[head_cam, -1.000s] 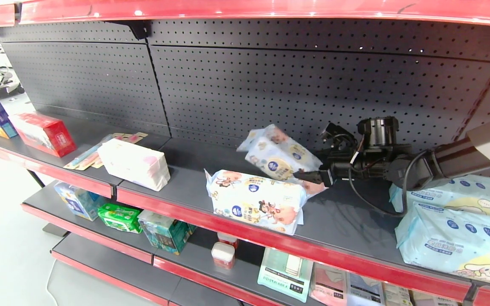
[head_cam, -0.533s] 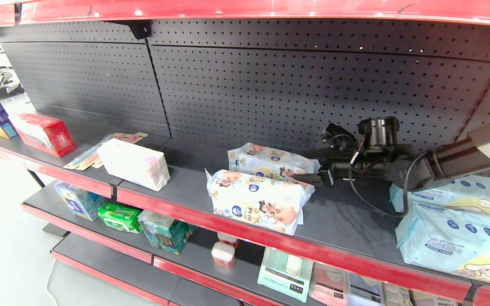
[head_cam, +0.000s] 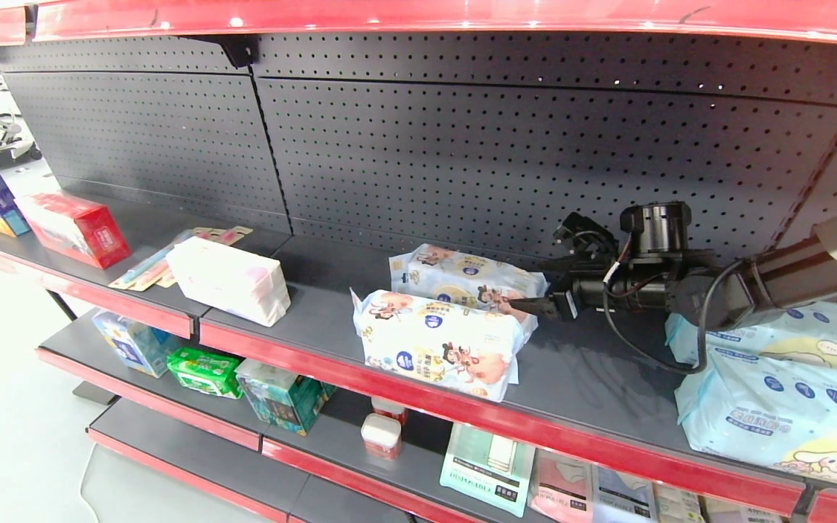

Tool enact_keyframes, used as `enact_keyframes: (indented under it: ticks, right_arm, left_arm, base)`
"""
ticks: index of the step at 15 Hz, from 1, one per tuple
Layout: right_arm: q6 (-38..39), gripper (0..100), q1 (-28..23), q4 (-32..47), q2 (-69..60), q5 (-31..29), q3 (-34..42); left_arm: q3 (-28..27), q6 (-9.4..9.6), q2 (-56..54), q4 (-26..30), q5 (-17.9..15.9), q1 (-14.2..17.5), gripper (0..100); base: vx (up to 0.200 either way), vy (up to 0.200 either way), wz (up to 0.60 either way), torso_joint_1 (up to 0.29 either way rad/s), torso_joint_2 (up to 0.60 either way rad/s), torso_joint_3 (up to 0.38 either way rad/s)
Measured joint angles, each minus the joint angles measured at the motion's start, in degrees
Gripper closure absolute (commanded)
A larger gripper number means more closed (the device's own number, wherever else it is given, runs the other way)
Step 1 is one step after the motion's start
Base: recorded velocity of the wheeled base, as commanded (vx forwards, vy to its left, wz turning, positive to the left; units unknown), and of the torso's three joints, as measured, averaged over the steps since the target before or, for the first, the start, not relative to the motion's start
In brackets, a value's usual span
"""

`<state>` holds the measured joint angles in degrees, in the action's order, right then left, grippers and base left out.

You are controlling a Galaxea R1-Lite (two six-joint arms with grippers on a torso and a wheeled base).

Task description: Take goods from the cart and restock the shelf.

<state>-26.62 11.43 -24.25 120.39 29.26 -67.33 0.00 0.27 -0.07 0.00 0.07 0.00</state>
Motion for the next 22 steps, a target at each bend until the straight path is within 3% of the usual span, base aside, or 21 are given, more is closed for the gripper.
enact_keyframes:
  ticks: [10,16,22]
  right_arm:
    - [1.06,0,-1.21,0.02,0.48,-3.45,-0.39]
    - [1.3,0,-0.94,-0.06,-1.23,-2.63,2.56]
    - [9.76,0,-0.69,-0.09,-8.62,-2.66,8.27]
  left_arm:
    - [0.0,0.0,0.0,0.0,-0.02,0.0,0]
    - [0.0,-0.02,0.0,0.0,0.0,0.0,0]
    - [0.0,-0.02,0.0,0.0,0.0,0.0,0]
  base:
    - [0.0,0.0,0.0,0.0,0.0,0.0]
    - [0.0,0.0,0.0,0.0,0.0,0.0]
    - [0.0,0.0,0.0,0.0,0.0,0.0]
